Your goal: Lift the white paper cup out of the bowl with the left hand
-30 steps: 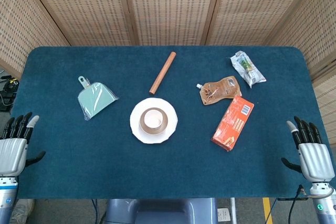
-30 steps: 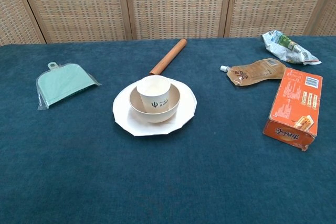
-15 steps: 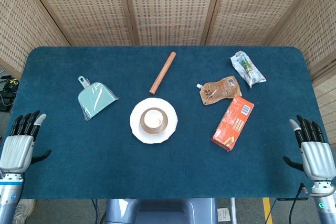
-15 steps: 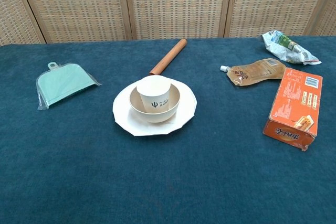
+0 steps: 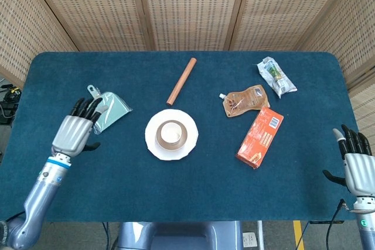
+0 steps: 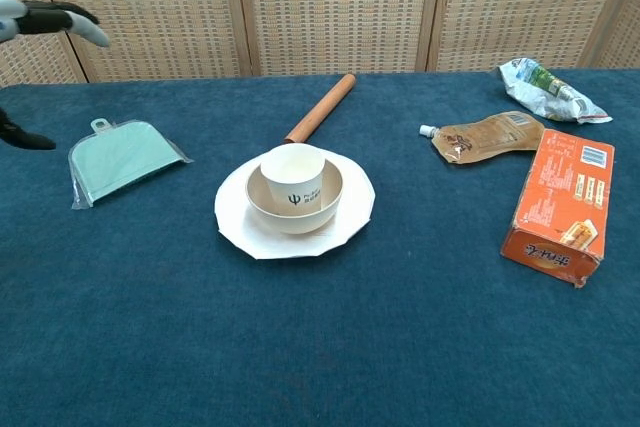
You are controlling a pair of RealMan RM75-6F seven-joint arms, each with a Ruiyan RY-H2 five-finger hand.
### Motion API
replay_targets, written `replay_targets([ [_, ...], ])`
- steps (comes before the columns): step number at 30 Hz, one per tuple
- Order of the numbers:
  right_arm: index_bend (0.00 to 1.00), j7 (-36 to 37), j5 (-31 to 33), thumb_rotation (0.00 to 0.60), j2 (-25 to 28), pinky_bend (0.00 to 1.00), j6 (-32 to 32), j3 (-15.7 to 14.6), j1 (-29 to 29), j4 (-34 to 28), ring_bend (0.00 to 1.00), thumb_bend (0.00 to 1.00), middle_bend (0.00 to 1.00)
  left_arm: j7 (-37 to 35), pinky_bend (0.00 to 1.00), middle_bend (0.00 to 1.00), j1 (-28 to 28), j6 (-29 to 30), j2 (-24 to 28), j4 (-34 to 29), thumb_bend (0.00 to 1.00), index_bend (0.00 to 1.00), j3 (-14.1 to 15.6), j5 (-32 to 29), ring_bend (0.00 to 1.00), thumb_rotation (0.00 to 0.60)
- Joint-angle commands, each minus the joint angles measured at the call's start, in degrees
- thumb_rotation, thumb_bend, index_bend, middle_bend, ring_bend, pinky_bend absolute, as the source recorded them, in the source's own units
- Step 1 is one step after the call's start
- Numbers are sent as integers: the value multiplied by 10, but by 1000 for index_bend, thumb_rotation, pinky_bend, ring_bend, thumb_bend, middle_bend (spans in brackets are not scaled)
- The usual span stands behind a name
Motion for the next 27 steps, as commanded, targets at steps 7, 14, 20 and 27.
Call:
replay_targets([
  [7, 0, 15, 43, 600, -2, 0, -35, 13, 8, 28, 0, 98, 0, 115, 0, 0, -141, -114, -86, 39, 90, 165, -26, -143, 0, 600],
  [14, 0, 27, 62, 600, -1, 0, -40, 21, 7, 42, 0, 99, 0, 164, 0, 0, -229, -141, -156, 102, 90, 207, -27, -243, 0, 600],
  [20, 0, 32, 70, 600, 0, 0, -42, 24, 5, 48, 0, 98, 0, 174, 0, 0, -265, -142, -180, 127, 108, 225, -16, -283, 0, 600],
  [27, 0, 35, 70, 600, 2, 0, -42, 24, 5, 49, 0, 98, 0, 169, 0, 0, -304, -150, -206, 165, 130, 221, -10, -317, 0, 600],
])
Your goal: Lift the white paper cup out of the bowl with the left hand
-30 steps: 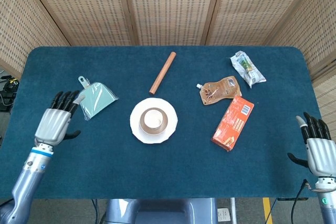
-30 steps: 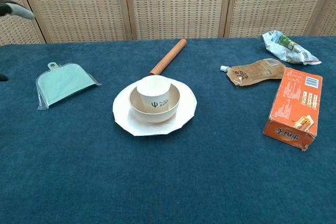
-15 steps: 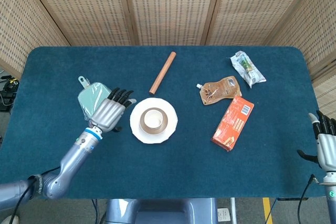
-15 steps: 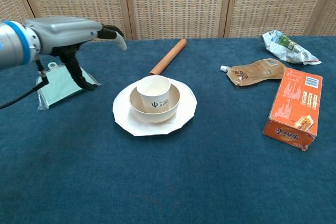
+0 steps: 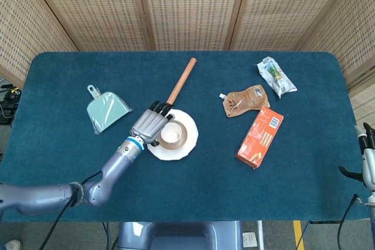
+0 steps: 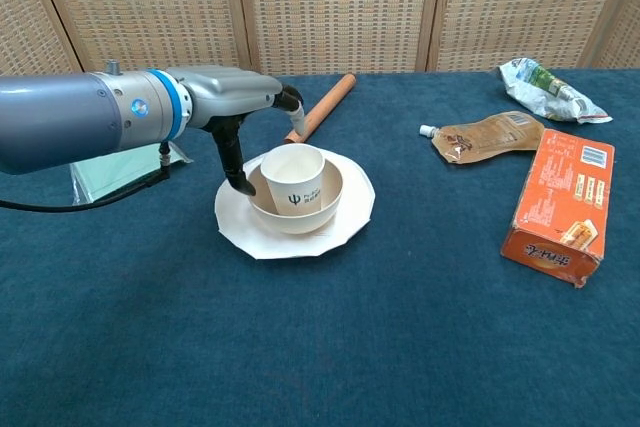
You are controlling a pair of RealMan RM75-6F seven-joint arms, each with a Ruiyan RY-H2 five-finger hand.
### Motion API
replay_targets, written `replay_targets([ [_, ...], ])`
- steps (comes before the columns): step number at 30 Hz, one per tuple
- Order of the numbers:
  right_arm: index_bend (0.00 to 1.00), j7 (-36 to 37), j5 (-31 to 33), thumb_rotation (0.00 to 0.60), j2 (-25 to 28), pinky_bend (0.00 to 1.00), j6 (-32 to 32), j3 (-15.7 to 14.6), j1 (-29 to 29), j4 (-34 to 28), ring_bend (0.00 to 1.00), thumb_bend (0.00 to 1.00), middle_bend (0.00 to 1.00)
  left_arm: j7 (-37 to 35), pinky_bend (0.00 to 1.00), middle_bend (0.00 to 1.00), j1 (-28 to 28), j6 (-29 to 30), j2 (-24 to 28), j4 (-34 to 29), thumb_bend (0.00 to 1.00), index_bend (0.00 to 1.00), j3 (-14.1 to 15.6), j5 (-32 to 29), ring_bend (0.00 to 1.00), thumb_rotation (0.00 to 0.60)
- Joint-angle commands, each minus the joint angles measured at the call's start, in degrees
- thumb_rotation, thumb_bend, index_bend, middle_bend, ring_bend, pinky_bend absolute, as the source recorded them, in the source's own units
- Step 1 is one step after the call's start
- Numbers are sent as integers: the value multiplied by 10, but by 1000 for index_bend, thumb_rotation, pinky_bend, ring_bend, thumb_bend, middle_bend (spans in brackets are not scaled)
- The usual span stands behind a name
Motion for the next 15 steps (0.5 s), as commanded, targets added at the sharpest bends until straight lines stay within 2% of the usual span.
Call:
replay_targets([
  [1, 0, 1, 0, 600, 1, 0, 0, 0, 0, 0, 0, 98, 0, -1, 0, 0, -14, -5, -10, 12, 131, 222, 4, -12, 0, 600],
  [4, 0, 3, 1, 600, 2, 0, 2, 1, -1, 0, 0, 98, 0, -4, 0, 0, -29, -6, -19, 25, 151, 232, 7, -22, 0, 600],
  [11, 0, 7, 2, 600, 4, 0, 3, 3, -2, 0, 0, 98, 0, -15, 0, 0, -49, -5, -30, 38, 342, 347, 18, -33, 0, 600],
  [15, 0, 8, 1, 600, 3, 0, 3, 3, -2, 1, 0, 98, 0, -26, 0, 0, -51, 0, -26, 33, 364, 386, 25, -30, 0, 600],
])
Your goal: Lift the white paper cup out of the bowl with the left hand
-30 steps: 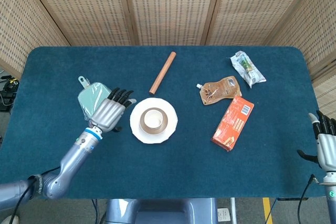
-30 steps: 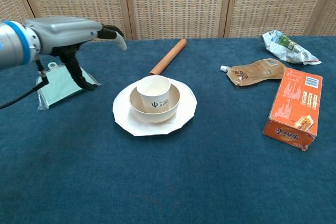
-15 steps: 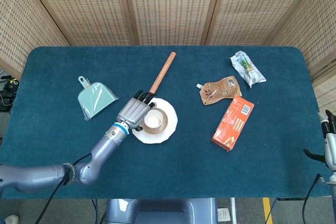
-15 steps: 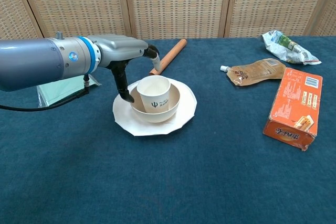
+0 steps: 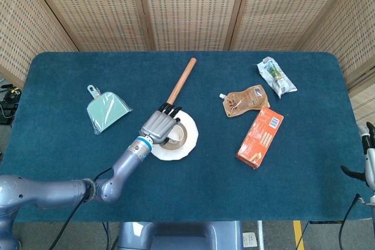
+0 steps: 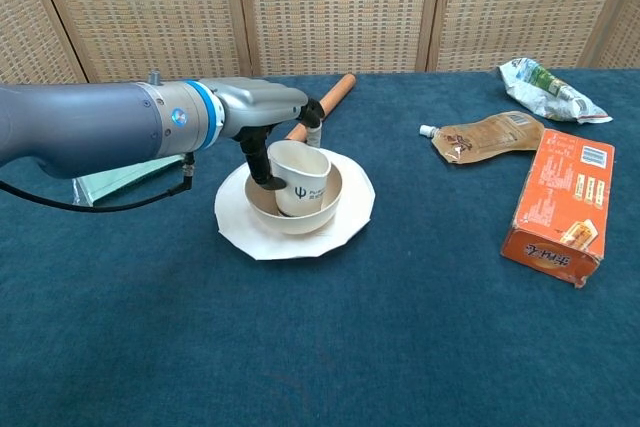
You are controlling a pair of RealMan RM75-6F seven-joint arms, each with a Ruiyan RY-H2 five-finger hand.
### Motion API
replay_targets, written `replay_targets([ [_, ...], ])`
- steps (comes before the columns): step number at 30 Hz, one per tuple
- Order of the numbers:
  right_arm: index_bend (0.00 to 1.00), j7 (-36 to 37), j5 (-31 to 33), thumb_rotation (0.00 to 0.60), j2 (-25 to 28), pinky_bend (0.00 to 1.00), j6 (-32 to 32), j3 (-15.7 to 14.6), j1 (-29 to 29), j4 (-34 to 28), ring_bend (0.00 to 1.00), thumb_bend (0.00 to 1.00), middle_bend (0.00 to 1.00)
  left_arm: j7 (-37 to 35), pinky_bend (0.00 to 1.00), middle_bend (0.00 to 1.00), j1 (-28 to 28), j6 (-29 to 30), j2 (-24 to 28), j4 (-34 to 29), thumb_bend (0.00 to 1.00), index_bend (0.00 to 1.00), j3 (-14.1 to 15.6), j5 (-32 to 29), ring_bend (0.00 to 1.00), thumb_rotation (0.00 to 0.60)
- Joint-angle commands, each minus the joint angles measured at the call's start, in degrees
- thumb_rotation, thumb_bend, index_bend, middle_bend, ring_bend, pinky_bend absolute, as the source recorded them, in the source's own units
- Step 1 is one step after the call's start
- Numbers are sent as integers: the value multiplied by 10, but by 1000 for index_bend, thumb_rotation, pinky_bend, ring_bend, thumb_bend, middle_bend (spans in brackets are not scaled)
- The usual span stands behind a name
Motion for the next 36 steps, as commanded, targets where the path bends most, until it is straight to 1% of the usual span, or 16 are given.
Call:
replay_targets([
  [1, 0, 0, -1, 600, 0, 0, 0, 0, 0, 0, 0, 98, 0, -9, 0, 0, -1, 5, 6, -6, 364, 386, 5, 3, 0, 600],
  [4, 0, -1, -3, 600, 0, 0, 3, -1, -1, -1, 0, 98, 0, -21, 0, 0, 2, 16, 20, -21, 363, 385, 7, 12, 0, 600],
  [7, 0, -2, -2, 600, 0, 0, 2, -1, -1, -2, 0, 98, 0, -38, 0, 0, 8, 33, 46, -48, 363, 381, 0, 30, 0, 600],
  [10, 0, -4, -2, 600, 0, 0, 4, -1, -1, -3, 0, 99, 0, -59, 0, 0, 23, 59, 90, -91, 362, 378, -8, 61, 0, 600],
  [13, 0, -5, -4, 600, 0, 0, 6, -1, -2, -4, 0, 98, 0, -81, 0, 0, 43, 82, 134, -130, 361, 375, -9, 94, 0, 600],
  [15, 0, -6, -5, 600, 0, 0, 6, -2, -2, -5, 0, 98, 0, -91, 0, 0, 55, 91, 154, -146, 360, 374, -3, 111, 0, 600],
  [18, 0, -8, -9, 600, -1, 0, 6, -4, -1, -7, 0, 99, 0, -102, 0, 0, 81, 107, 188, -166, 359, 371, 17, 138, 0, 600],
  [23, 0, -13, -14, 600, -3, 0, 4, -7, 0, -10, 0, 99, 0, -129, 0, 0, 116, 122, 218, -176, 357, 363, 44, 165, 0, 600],
  [26, 0, -15, -15, 600, -4, 0, 3, -8, 1, -11, 0, 98, 0, -146, 0, 0, 133, 121, 223, -166, 355, 358, 62, 180, 0, 600],
  [29, 0, -16, -16, 600, -4, 0, 3, -8, 1, -11, 0, 98, 0, -159, 0, 0, 144, 109, 216, -146, 353, 355, 78, 181, 0, 600],
  [32, 0, -17, -16, 600, -5, 0, 3, -9, 1, -11, 0, 98, 0, -168, 0, 0, 150, 91, 196, -112, 350, 350, 94, 177, 0, 600],
  [34, 0, -18, -16, 600, -5, 0, 4, -9, 1, -12, 0, 98, 0, -172, 0, 0, 153, 76, 172, -76, 348, 346, 105, 178, 0, 600],
  [36, 0, -19, -16, 600, -5, 0, 3, -9, 2, -12, 0, 98, 0, -178, 0, 0, 156, 69, 155, -53, 346, 335, 109, 181, 0, 600],
])
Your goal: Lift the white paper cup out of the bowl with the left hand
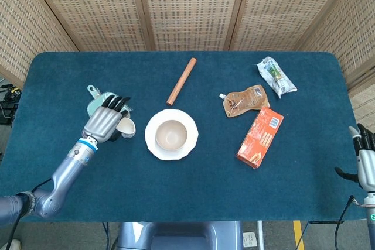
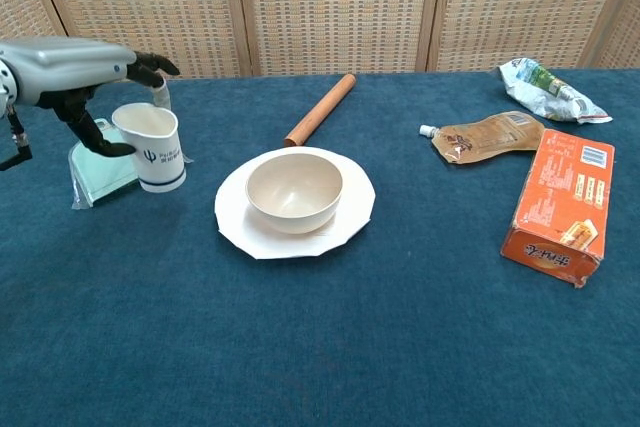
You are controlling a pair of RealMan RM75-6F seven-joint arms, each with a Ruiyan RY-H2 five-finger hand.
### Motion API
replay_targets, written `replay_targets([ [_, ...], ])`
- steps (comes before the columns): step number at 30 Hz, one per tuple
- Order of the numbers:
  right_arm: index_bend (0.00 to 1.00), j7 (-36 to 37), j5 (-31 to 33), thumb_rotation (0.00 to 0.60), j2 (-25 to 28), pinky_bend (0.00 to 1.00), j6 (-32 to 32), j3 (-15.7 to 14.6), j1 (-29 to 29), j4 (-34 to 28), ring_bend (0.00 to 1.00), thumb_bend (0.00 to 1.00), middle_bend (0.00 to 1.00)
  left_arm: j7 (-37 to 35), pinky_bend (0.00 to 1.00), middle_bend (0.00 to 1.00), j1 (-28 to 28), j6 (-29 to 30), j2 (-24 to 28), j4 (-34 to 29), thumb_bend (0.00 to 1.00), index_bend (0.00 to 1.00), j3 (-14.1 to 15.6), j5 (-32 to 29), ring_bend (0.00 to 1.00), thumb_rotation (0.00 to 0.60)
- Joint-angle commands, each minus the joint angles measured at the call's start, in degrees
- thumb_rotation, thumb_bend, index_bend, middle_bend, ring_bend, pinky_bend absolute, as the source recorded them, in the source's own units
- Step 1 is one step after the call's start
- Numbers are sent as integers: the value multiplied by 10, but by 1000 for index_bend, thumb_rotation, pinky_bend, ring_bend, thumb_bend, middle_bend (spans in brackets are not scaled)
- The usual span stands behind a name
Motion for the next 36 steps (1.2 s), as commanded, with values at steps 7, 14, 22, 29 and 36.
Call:
replay_targets([
  [7, 0, -3, -3, 600, -1, 0, 4, -1, -1, -3, 0, 98, 0, -28, 0, 0, 13, -35, -68, 93, 285, 304, 17, 6, 0, 600],
  [14, 0, -5, -9, 600, 0, 0, 10, -2, -3, -8, 0, 98, 0, -38, 0, 0, 28, -20, -59, 88, 111, 49, 14, 19, 0, 600],
  [22, 0, -6, -23, 600, 4, 0, 22, -6, -5, -18, 0, 99, 0, -71, 0, 0, 76, 68, 18, -13, 81, 0, 5, 72, 0, 600],
  [29, 0, -12, -42, 600, 5, 0, 34, -13, -8, -31, 0, 99, 0, -77, 0, 0, 188, 236, 54, -46, 81, 0, 44, 153, 0, 600],
  [36, 0, -21, -62, 600, 0, 0, 30, -26, -6, -38, 0, 98, 0, -107, 0, 0, 285, 333, 40, -4, 82, 0, 81, 193, 0, 600],
])
